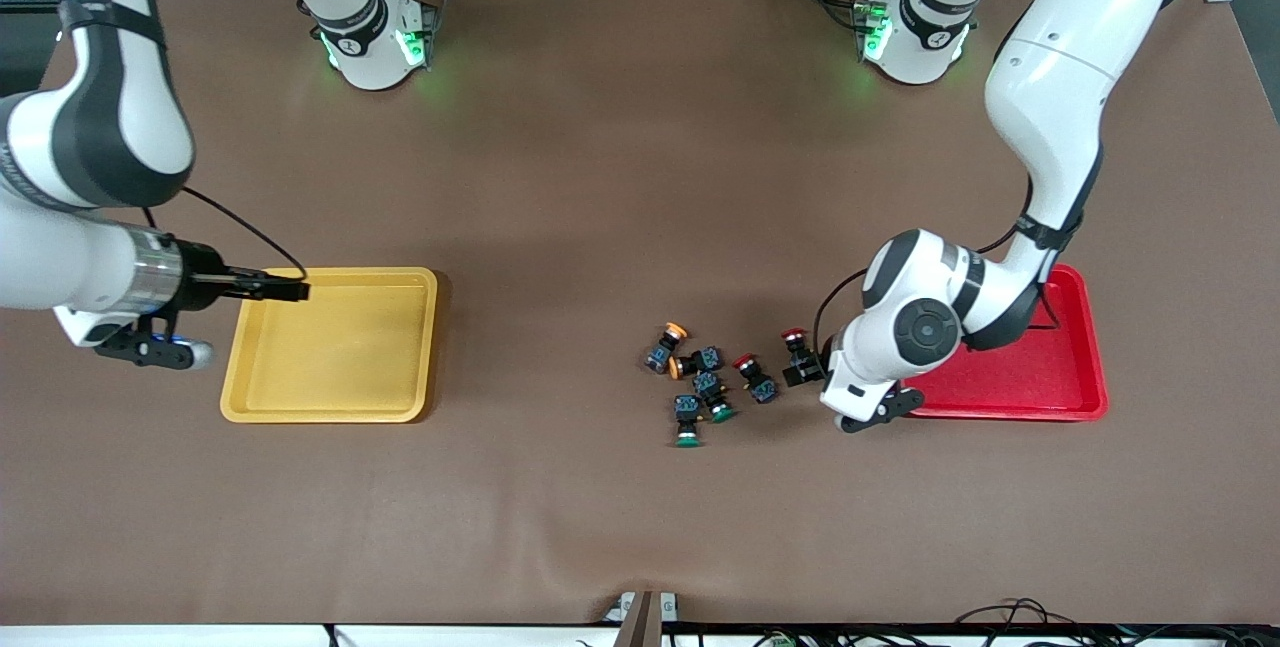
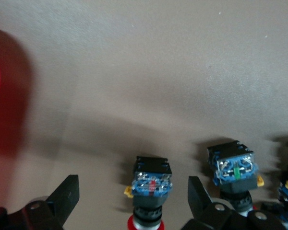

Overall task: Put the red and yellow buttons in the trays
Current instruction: 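Grasp a red button with the left gripper while the right gripper approaches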

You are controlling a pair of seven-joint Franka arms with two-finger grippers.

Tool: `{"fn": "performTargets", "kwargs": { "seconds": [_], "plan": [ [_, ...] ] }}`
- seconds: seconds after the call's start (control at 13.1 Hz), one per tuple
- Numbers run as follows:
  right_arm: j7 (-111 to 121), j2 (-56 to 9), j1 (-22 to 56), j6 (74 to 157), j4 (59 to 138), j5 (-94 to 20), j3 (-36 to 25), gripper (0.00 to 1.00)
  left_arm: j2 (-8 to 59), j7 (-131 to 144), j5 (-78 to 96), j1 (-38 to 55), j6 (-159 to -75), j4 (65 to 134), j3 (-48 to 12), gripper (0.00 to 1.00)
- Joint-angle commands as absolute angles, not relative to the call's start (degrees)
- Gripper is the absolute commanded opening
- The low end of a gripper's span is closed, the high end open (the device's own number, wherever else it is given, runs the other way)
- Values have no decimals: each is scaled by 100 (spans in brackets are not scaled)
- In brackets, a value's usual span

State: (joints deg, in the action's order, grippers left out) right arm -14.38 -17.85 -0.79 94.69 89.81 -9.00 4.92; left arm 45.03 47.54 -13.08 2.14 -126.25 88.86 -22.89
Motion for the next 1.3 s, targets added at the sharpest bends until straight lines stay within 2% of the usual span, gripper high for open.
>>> {"fn": "performTargets", "kwargs": {
  "seconds": [0.0,0.15,0.23,0.46,0.61,0.84,0.92,1.22],
  "plan": [
    [-2290,-1968,245,9606,8877,-1115,492,100,4640,5123,-1555,509,-12726,8771,-2084,100],
    [-2976,-2074,482,9843,8895,-1247,492,100,4693,5229,-1564,589,-12779,8771,-2022,100],
    [-3293,-2126,666,9983,8895,-1265,492,100,4702,5264,-1564,589,-12771,8780,-2021,93],
    [-4443,-2346,1229,10518,8886,-1266,492,100,4702,5396,-1556,580,-12771,8772,-2013,51],
    [-5077,-2469,1528,10931,8877,-1274,501,100,4685,5484,-1547,571,-12771,8763,-2021,27],
    [-5886,-2689,2029,11555,8859,-1274,501,100,4536,5484,-1538,449,-12771,8728,-2021,3],
    [-6202,-2768,2230,11836,8851,-1274,501,100,4474,5476,-1555,405,-12762,8728,-2021,0],
    [-6978,-3303,2916,12970,8772,-1248,501,100,4079,5283,-1573,150,-12499,8754,-2021,0]
  ]
}}
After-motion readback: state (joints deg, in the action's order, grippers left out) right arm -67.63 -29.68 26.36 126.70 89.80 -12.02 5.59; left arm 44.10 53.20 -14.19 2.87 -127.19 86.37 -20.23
